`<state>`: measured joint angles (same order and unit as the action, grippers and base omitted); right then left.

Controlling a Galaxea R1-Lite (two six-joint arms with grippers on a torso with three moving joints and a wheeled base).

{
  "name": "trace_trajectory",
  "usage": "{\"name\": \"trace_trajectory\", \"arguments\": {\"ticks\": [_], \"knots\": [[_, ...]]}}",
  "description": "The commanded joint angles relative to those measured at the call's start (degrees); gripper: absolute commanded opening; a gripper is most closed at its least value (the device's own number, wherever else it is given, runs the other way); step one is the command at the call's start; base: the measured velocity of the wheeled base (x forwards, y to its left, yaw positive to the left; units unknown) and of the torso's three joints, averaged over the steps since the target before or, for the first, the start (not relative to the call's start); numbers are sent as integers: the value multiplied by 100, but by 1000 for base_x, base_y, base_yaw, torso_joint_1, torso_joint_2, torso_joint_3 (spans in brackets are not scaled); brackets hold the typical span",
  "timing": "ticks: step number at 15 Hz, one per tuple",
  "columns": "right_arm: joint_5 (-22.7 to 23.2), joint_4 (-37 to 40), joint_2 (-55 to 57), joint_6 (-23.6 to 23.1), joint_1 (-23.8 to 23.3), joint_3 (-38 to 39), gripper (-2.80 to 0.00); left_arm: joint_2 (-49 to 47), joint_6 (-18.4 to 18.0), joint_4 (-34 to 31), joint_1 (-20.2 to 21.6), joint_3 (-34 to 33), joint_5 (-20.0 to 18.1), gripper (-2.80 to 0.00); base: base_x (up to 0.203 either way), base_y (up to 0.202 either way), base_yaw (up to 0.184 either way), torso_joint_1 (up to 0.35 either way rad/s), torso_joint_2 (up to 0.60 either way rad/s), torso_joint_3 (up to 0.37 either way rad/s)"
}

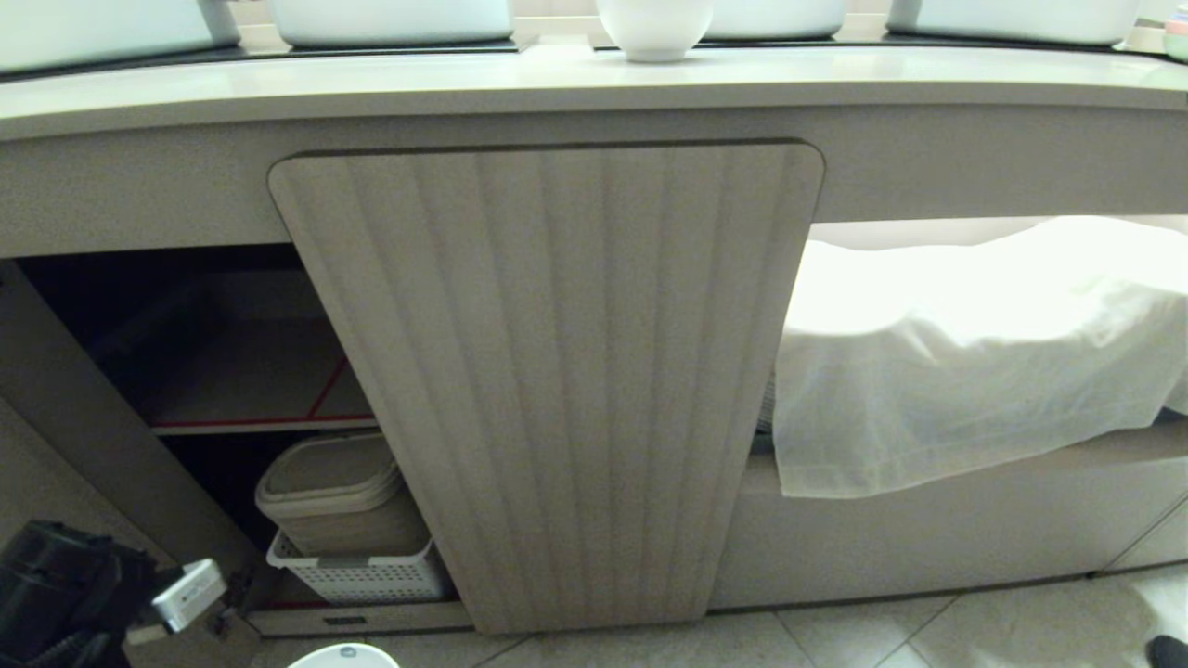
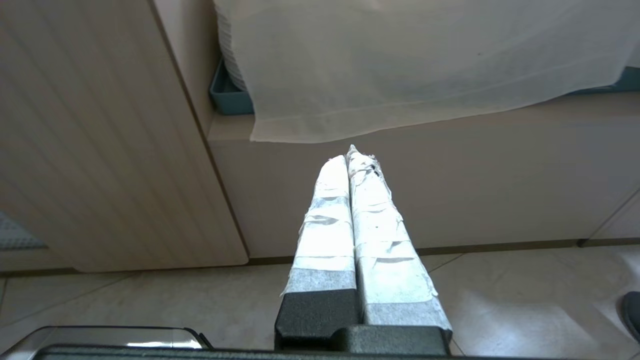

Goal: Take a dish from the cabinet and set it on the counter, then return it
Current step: Put it back into the cabinet

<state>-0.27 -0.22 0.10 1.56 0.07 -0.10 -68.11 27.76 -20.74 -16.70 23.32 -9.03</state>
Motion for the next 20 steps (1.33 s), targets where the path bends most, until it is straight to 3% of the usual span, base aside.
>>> {"name": "trace_trajectory", "arguments": {"ticks": [1,14,20], "knots": [[1,-4,-1,2,1,1,-280,-3,10,-9,0,-3,-37,-280,0,0,0,0,0,0],[1,-4,-1,2,1,1,-280,-27,19,-16,0,-3,-37,-280,1,175,-1,1,4,1],[1,-4,-1,2,1,1,-280,-18,37,-18,9,-12,-37,-280,0,15,0,0,1,0]]}}
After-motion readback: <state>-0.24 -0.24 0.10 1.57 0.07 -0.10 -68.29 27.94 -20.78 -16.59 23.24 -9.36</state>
